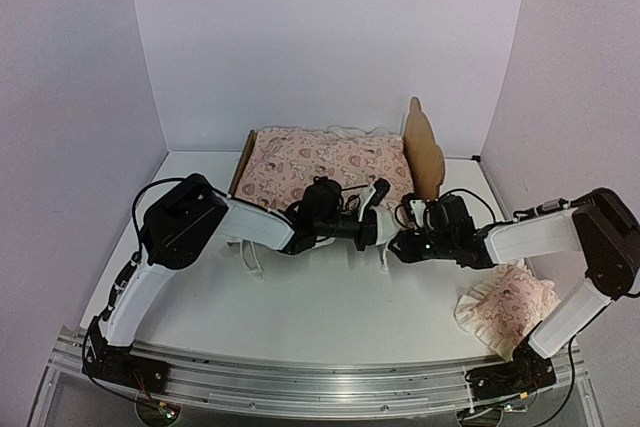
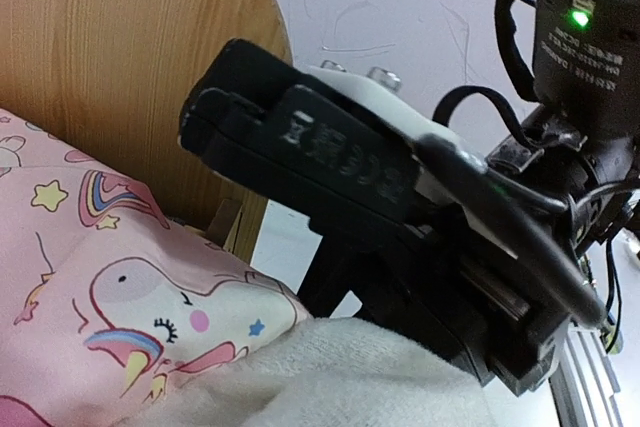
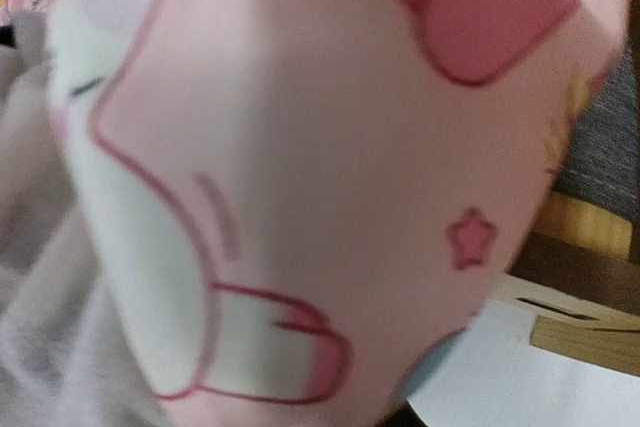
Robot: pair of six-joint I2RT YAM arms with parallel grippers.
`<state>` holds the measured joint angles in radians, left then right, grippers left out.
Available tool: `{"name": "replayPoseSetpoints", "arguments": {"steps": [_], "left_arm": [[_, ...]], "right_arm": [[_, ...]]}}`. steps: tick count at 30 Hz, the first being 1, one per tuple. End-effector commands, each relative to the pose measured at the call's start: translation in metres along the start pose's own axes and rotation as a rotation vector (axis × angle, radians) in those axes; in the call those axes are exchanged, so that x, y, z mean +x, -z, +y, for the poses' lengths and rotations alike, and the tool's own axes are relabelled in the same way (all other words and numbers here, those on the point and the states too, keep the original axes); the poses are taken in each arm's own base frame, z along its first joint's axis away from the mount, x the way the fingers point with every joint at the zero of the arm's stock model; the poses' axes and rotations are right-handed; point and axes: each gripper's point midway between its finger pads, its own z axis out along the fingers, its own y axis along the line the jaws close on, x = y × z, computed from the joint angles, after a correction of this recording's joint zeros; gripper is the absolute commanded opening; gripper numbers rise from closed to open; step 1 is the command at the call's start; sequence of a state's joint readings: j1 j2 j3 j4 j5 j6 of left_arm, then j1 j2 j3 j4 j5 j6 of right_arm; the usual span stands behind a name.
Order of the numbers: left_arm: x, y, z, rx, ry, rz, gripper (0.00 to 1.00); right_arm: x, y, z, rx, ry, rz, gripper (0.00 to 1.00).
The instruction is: Set up the pet bed
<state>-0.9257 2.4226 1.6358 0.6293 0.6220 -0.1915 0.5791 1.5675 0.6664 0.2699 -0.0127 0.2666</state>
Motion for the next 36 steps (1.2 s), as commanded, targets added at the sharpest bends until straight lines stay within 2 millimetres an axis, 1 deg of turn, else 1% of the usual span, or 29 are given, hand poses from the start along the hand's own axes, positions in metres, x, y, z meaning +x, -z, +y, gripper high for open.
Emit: {"name": "replayPoseSetpoints", "arguments": {"steps": [1,3,5,8,9,11,13,15,18,20,23,27,30,33,36], "left_arm": [[0.089,0.011,0.017,-0.061,0.384,0.232,0.00],[0.095,0.014,0.015,-0.063,0.465,0.243,0.00],[0.097,0.015,0.013,-0.060,0.508,0.240,0.00],[0.093,0.014,0.013,-0.058,0.518,0.227,0.00],[0.092,0.014,0.015,-0.060,0.516,0.225,0.00],[0.096,0.016,0.018,-0.076,0.531,0.233,0.00],[0.100,0.019,0.020,-0.091,0.547,0.242,0.00],[0.099,0.019,0.021,-0.095,0.537,0.237,0.00],[0.087,0.019,0.029,-0.106,0.518,0.208,0.00],[0.072,0.019,0.034,-0.096,0.499,0.181,0.00],[0.056,0.021,0.032,-0.047,0.478,0.162,0.00],[0.045,0.023,0.026,-0.003,0.457,0.142,0.00],[0.039,0.022,0.022,0.021,0.427,0.123,0.00],[0.036,0.020,0.027,0.000,0.396,0.110,0.00],[0.031,0.018,0.036,-0.038,0.348,0.094,0.00]], "right_arm": [[-0.022,0.001,0.019,-0.087,0.057,-0.115,0.31],[-0.025,0.002,0.017,-0.080,0.050,-0.150,0.31],[-0.028,0.002,0.014,-0.069,0.040,-0.175,0.31],[-0.027,0.001,0.010,-0.050,0.029,-0.183,0.31],[-0.029,0.001,0.006,-0.026,0.025,-0.192,0.31],[-0.031,0.002,0.004,-0.016,0.022,-0.203,0.31],[-0.034,0.003,0.006,-0.024,0.029,-0.214,0.30],[-0.038,0.004,0.009,-0.035,0.037,-0.223,0.30],[-0.042,0.005,0.007,-0.026,0.042,-0.242,0.30],[-0.045,0.006,0.005,-0.022,0.030,-0.257,0.30],[-0.048,0.007,0.000,-0.027,-0.010,-0.275,0.30],[-0.052,0.008,-0.004,-0.041,-0.055,-0.311,0.30],[-0.054,0.003,-0.003,-0.056,-0.066,-0.311,0.30],[-0.054,-0.003,-0.006,-0.055,-0.076,-0.302,0.29],[-0.052,-0.004,-0.004,-0.083,-0.081,-0.287,0.25]]}}
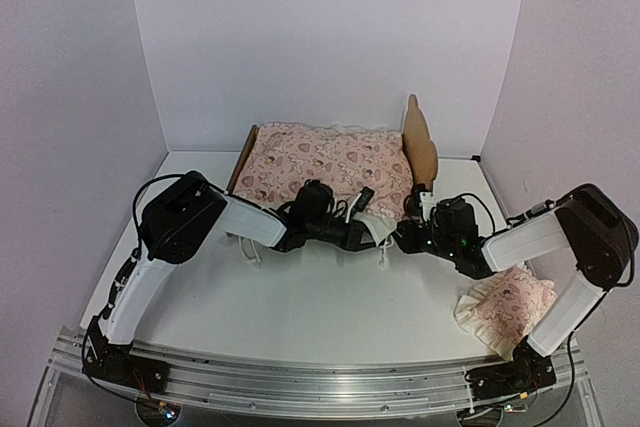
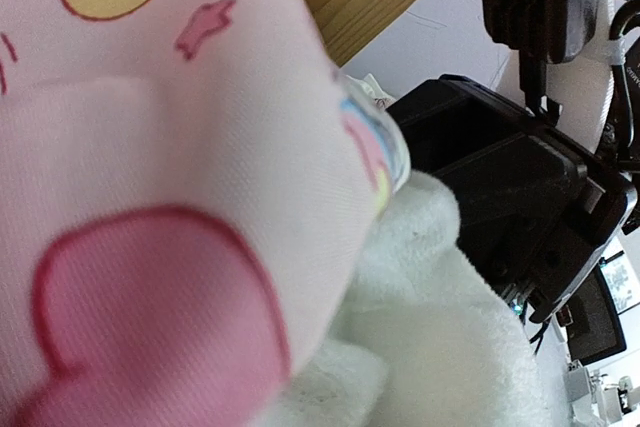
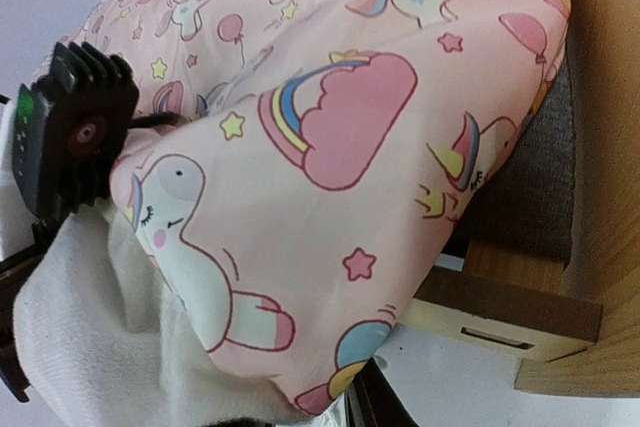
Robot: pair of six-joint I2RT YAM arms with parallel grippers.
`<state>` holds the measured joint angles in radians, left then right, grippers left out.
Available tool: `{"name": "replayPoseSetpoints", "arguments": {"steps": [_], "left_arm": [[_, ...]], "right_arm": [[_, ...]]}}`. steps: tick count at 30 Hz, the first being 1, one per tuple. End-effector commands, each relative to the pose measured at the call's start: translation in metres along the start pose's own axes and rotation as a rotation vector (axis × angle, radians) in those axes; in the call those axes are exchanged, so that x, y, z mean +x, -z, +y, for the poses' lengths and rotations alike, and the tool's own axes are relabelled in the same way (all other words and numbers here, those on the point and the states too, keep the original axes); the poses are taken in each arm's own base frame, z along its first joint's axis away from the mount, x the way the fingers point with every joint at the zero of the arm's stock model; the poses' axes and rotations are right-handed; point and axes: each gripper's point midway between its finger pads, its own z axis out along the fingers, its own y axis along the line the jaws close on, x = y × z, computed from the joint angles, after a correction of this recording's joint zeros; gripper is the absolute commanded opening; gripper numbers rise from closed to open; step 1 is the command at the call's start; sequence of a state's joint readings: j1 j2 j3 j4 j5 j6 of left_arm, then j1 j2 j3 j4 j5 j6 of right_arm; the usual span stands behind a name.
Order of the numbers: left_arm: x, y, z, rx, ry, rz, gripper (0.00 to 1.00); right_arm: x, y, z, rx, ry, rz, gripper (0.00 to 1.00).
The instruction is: Set up the pet bed
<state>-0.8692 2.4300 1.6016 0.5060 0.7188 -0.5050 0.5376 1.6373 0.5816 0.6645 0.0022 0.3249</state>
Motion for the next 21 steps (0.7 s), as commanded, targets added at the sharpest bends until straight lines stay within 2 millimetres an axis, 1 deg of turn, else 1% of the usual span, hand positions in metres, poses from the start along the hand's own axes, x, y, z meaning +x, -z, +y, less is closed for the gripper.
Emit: {"name": "replayPoseSetpoints", "arguments": {"steps": [1,3,5,9,15,17,19,21], "left_arm": [[-0.019,-0.002,0.013,-0.052,-0.091,-0.050,0.00],[-0.027,-0.001,0.024,-0.117,-0.116,-0.063,0.00],[-0.031,0.000,0.029,-0.152,-0.144,-0.069,0.00],[-0.035,0.000,0.026,-0.142,-0.179,-0.078,0.00],[-0.047,0.001,0.021,-0.142,-0.224,-0.112,0.00],[-0.049,0.001,0.023,-0.155,-0.232,-0.124,0.00],[-0.052,0.001,0.025,-0.166,-0.246,-0.136,0.00],[-0.055,0.002,0.027,-0.182,-0.260,-0.153,0.00]], "right_arm": [[-0.015,-0.002,0.005,-0.039,-0.033,-0.044,0.24],[-0.015,0.001,0.002,-0.028,-0.048,-0.049,0.23],[-0.015,0.001,0.002,-0.028,-0.051,-0.049,0.21],[-0.014,-0.007,0.003,-0.040,-0.062,-0.035,0.16],[-0.011,-0.017,-0.006,0.006,-0.077,-0.031,0.16],[-0.013,-0.021,-0.011,0.031,-0.073,-0.038,0.13],[-0.013,-0.022,-0.012,0.037,-0.073,-0.037,0.05],[-0.012,-0.020,-0.010,0.031,-0.078,-0.029,0.00]]}}
